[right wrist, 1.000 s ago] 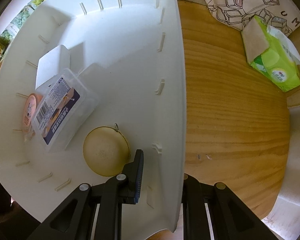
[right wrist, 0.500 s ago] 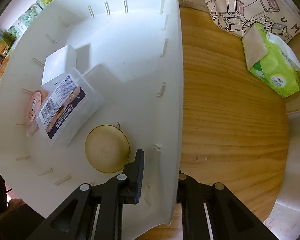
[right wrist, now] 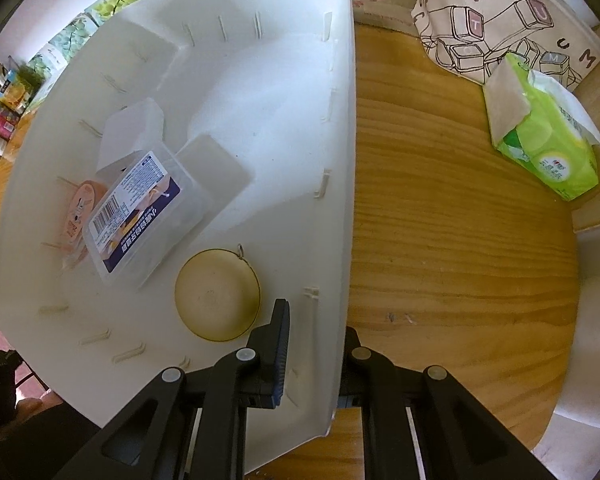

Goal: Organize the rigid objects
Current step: 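Carry the cream block with the left tool and release it into the tray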

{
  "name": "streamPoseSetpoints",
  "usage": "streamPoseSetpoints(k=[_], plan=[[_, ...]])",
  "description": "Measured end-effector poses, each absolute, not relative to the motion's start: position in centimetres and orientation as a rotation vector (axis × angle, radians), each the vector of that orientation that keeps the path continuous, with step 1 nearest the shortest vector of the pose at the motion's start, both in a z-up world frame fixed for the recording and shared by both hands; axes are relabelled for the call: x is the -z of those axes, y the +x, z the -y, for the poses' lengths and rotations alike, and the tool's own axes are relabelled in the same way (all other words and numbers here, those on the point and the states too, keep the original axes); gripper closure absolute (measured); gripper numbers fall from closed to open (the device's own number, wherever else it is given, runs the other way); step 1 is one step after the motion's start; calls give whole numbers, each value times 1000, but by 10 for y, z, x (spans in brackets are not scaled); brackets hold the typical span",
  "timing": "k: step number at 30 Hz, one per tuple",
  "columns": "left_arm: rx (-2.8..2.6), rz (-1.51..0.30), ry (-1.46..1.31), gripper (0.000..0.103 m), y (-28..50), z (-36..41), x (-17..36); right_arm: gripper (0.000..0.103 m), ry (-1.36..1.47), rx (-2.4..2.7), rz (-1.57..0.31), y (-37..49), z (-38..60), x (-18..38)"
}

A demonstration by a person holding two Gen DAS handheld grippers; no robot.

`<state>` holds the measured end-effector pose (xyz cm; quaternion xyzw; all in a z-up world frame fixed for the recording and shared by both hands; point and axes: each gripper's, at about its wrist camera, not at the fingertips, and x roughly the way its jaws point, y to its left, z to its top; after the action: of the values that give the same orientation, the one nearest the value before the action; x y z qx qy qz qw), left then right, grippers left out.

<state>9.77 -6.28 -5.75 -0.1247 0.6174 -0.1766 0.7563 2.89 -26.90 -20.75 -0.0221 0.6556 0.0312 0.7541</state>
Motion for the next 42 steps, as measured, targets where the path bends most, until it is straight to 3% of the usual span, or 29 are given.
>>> streamPoseSetpoints(k=[10,18,21,27,29,31,42], plan=[[431,-1384,-129,76,87,110,68,89,-34,-62,-1429,26,275,205],[350,-1336,-81,73,80,99,75,89,-67,-55,-1433,26,271,203],[304,-1265,-39,62,75,88,73,89,-89,-50,-1434,25,266,206],[227,-1230,-25,57,70,55,76,89,-105,-46,-1435,25,259,208],[204,-1228,-41,41,70,40,81,89,-110,-44,-1434,26,255,208],[181,-1220,-43,36,70,28,84,89,-111,-45,-1434,25,253,209],[231,-1172,55,32,75,-1,107,89,-157,-70,-1481,37,245,216]])
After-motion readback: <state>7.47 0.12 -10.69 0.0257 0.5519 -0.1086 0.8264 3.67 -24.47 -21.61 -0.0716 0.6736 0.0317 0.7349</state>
